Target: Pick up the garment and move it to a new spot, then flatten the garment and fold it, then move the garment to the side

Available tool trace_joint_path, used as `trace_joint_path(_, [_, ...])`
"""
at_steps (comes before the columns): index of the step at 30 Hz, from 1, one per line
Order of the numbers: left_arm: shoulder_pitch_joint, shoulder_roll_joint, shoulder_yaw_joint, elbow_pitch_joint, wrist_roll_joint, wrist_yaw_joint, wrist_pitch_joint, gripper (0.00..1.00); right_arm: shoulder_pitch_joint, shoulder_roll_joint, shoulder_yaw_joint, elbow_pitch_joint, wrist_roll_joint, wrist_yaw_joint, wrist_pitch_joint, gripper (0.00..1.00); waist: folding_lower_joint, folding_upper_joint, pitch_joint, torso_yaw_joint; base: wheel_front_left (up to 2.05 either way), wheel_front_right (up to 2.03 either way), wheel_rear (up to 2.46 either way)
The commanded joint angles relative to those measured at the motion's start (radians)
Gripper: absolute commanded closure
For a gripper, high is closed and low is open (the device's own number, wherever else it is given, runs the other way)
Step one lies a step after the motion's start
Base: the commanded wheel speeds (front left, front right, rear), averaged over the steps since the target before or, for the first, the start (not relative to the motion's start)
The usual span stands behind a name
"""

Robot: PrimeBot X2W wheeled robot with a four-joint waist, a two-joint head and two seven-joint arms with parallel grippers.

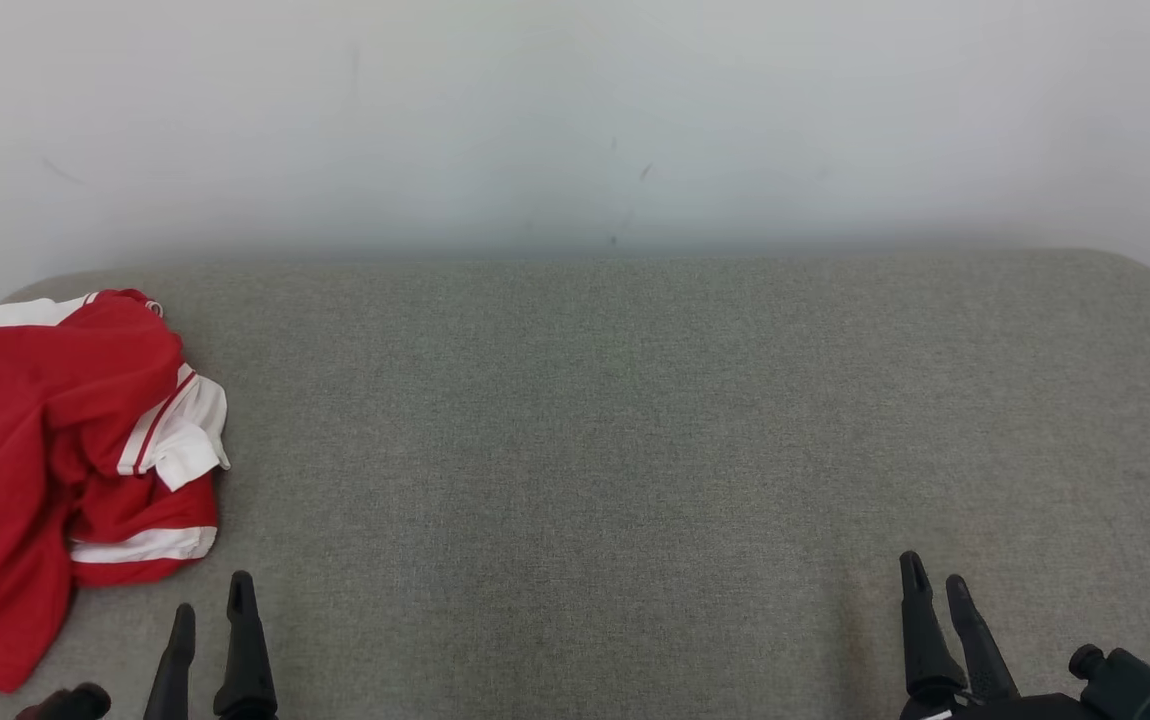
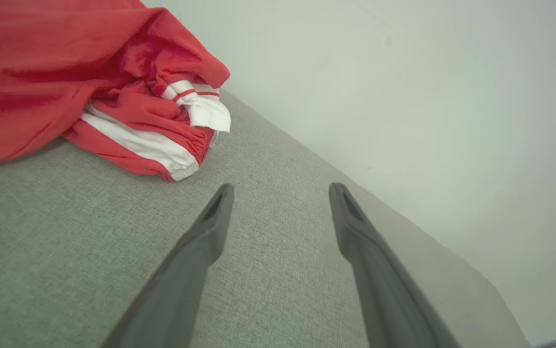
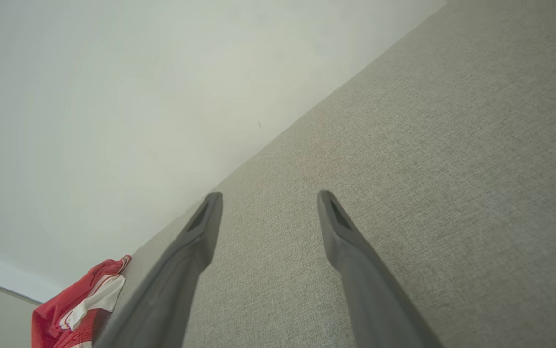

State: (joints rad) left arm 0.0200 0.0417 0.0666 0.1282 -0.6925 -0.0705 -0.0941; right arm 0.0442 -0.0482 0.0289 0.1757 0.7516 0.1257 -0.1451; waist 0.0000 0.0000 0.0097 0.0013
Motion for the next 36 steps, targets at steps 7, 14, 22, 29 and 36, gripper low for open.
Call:
trace_joint_path(7, [0.01, 0.009, -0.029, -0.037, 0.18, 0.016, -0.03, 0.0, -0.004, -0.002, -0.003, -0.019, -0.13, 0.006, -0.022, 0.0, 0.0, 0.0, 0.0, -0.002, 0.0, 0.0, 0.0])
trace_joint_path(14, [0.016, 0.019, -0.045, -0.053, 0.267, 0.032, -0.051, 0.0, -0.005, -0.002, -0.009, -0.021, -0.218, 0.006, -0.036, 0.0, 0.0, 0.0, 0.002, -0.004, 0.0, 0.0, 0.0])
trace_joint_path(22, [0.033, 0.027, -0.055, -0.061, 0.344, 0.048, -0.075, 0.0, 0.001, -0.002, -0.009, -0.013, -0.33, 0.006, -0.053, 0.0, 0.0, 0.0, -0.001, -0.004, 0.0, 0.0, 0.0])
trace_joint_path(29, [0.045, 0.031, -0.065, -0.065, 0.401, 0.06, -0.09, 0.0, 0.009, -0.003, -0.02, -0.009, -0.392, 0.006, -0.064, 0.0, 0.0, 0.0, -0.005, -0.007, 0.0, 0.0, 0.0])
trace_joint_path(36, [0.055, 0.041, -0.068, -0.066, 0.461, 0.065, -0.109, 0.0, 0.013, -0.003, -0.03, -0.003, -0.461, 0.006, -0.077, 0.0, 0.0, 0.0, -0.011, -0.011, 0.0, 0.0, 0.0])
